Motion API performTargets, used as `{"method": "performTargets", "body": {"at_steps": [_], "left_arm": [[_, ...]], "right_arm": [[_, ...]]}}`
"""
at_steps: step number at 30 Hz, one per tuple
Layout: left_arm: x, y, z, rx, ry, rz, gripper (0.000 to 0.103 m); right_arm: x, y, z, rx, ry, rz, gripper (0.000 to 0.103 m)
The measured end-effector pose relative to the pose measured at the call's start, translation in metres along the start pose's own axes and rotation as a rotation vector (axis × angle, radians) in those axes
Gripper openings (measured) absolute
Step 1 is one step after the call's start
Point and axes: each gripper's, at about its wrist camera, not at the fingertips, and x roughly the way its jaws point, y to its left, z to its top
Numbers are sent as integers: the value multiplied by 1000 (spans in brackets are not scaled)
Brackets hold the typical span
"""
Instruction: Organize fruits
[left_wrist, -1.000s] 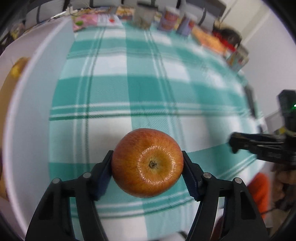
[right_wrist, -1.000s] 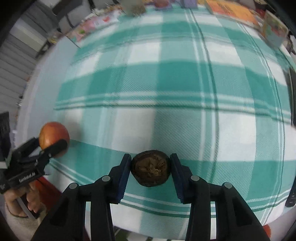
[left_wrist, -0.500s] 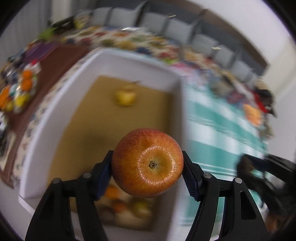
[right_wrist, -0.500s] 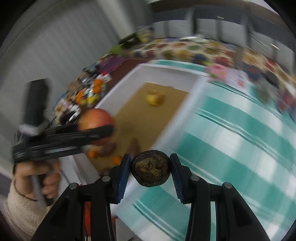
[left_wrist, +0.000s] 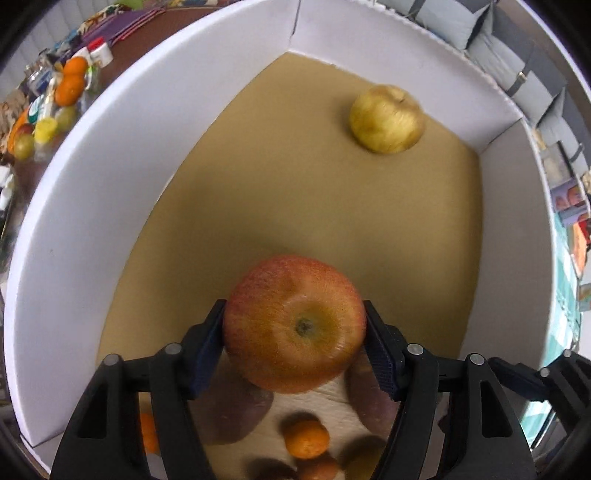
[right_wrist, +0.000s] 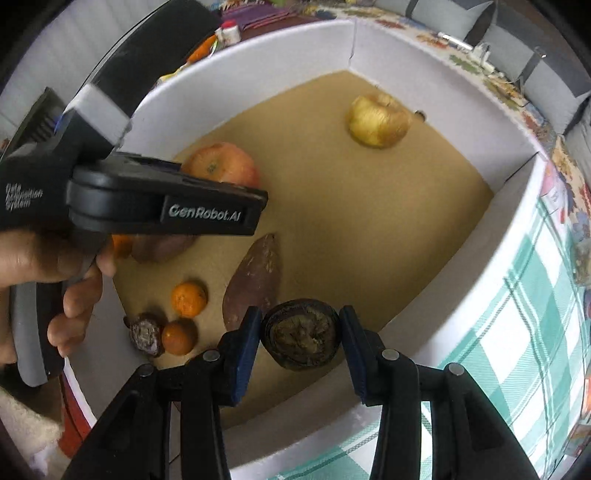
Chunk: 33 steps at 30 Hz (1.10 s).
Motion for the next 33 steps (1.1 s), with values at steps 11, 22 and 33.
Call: {"method": "performTargets", "body": {"at_steps": [11,22,33], "left_arm": [[-142,-5,-50,105,-424,80,88],[-178,-18,-131,61,-413,251,93],[-173,-1,-165,-9,-390,157,93]], "right_arm": [[-102,-17,-17,106,-233,-68,103],[-147,18,-94,220,-338,-42,103],[-136,55,-101,200,-284,-69,103]]}}
